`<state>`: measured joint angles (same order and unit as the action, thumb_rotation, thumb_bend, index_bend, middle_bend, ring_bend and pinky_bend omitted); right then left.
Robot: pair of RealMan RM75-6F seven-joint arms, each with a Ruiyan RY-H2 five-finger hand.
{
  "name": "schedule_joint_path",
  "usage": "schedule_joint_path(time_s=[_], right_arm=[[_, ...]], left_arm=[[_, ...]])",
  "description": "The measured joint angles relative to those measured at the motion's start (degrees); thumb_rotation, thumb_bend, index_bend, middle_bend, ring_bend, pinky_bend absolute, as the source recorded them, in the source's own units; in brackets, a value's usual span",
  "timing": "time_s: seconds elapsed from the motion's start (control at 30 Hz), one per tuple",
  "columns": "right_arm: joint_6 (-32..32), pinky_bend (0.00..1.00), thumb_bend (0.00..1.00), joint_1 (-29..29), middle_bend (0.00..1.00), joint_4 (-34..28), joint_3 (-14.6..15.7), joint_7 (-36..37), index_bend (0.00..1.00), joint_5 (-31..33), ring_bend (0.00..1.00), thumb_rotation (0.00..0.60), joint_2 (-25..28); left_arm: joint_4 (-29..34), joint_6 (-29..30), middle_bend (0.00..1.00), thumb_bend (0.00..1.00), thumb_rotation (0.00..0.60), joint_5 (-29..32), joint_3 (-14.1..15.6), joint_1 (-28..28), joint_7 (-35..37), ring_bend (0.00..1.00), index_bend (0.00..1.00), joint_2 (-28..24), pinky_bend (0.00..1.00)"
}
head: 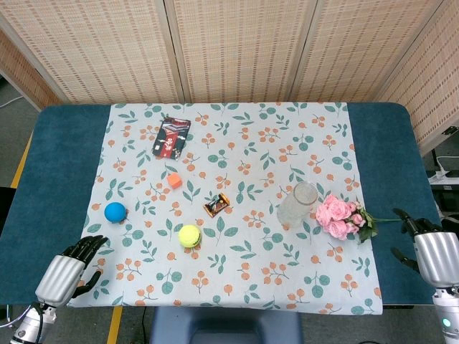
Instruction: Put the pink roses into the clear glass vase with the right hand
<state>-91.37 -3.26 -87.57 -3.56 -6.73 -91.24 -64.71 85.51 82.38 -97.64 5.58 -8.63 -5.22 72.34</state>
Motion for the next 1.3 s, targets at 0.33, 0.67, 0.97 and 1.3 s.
schedule_joint_path(time_s=[0.33,0.67,0.97,1.3], right_arm=[[0.3,0.75,0.05,0.2,0.57,-0.4,0.1,-0.3,0.21,0.2,0.58,0.600,0.5],[8.0,0.96,0.05,-1.4,0.84,-3.5,-0.2,-3.4,0.08,5.8,0.85,0.600,3.1],[32.3,0.98,0.05,-10.7,0.86,-1.1,-2.8,-2.8,0.02,18.7,0.88,0.600,3.5],[44.3,0.99,0.05,-18.0,0.90,16.0,-3.1,16.5,0.23,17.0,0.92,0.600,-4.4]], left_arm=[[0.0,-0.1,0.13,0.38,0.600,-0.4,0.1,-0.1,-0.2,0.15,0.11,0.1,0.37],[0.1,-0.3,0.14,0.38,0.600,-0.3,0.2,-0.1,-0.5,0.15,0.11,0.2,0.36],[-0.2,-0.7,0.15,0.38,0.600,0.2,0.1,-0.2,-0.3,0.15,0.11,0.3,0.36],[-0.2,-0.9,0.15,0.38,0.600,0.2,0.2,-0.3,-0.1,0.15,0.11,0.3,0.37]])
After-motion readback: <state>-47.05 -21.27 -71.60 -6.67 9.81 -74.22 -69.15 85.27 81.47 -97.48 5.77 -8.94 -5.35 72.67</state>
